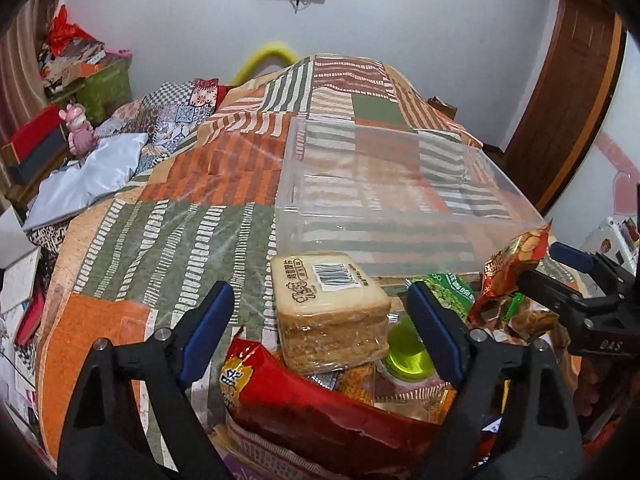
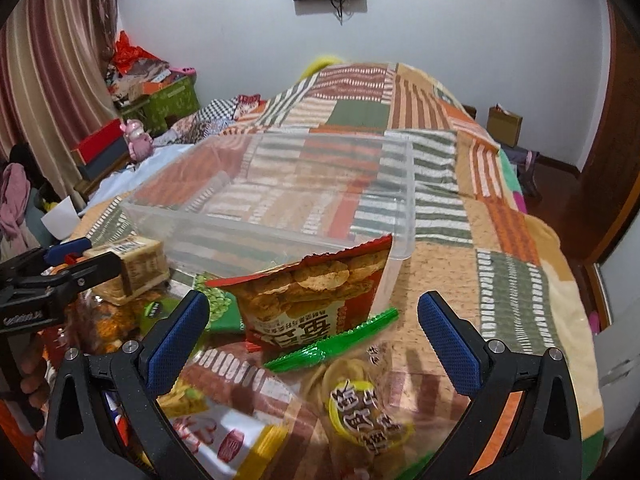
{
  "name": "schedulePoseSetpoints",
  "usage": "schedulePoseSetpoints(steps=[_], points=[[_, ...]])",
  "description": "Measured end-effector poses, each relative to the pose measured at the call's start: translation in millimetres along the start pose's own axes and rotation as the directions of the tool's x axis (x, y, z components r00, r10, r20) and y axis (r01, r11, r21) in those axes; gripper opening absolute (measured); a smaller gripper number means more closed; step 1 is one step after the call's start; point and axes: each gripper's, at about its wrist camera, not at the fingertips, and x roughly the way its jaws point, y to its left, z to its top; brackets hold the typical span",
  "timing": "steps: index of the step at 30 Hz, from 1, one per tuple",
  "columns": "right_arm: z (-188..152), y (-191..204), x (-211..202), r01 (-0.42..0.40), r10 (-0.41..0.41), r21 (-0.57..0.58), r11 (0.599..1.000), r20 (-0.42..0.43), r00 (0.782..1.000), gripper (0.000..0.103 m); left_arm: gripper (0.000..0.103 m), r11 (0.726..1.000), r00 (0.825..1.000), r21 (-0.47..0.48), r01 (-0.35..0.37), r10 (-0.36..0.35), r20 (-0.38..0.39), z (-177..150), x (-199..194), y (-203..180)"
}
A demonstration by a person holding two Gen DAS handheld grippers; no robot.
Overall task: Organize snacks
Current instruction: 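Grasp the wrapped bread cake with the left tool while the right tool grasps the red chip bag, then lift both snacks and drop them into the clear plastic box, opening both tools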
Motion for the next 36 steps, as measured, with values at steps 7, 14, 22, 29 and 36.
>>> schedulePoseSetpoints(steps=[7, 14, 22, 29, 36], points=[[-1, -7, 11, -0.023, 0.024, 0.052, 0.998, -0.031, 0.999, 0.098, 0.082, 0.999, 1.000, 0.044, -0.015, 0.015, 0.004, -2, 7, -9], [1, -6, 16, -0.066, 0.070, 0.077, 0.995, -0.045, 0.997, 0.076, 0.066, 1.000, 1.000, 0.012, -0.026, 0.026, 0.002, -3, 11, -4], [1, -1, 5, -0.055, 0.056, 0.066, 0.996, -0.008, 0.998, 0.074, 0.056, 1.000, 1.000, 0.014, -0.025, 0.024, 0.015, -5, 4, -2], [6, 4, -16, -0.077, 0.075, 0.038, 0.996, 0.045, 0.996, 0.074, 0.055, 1.000, 1.000, -0.010, -0.011, 0.011, 0.016, -7, -10, 1], [11, 11, -31, -0.083, 0.080, 0.021, 0.996, 0.090, 0.993, 0.074, 0.055, 1.000, 0.999, -0.026, 0.000, 0.001, 0.035, -7, -27, 3]])
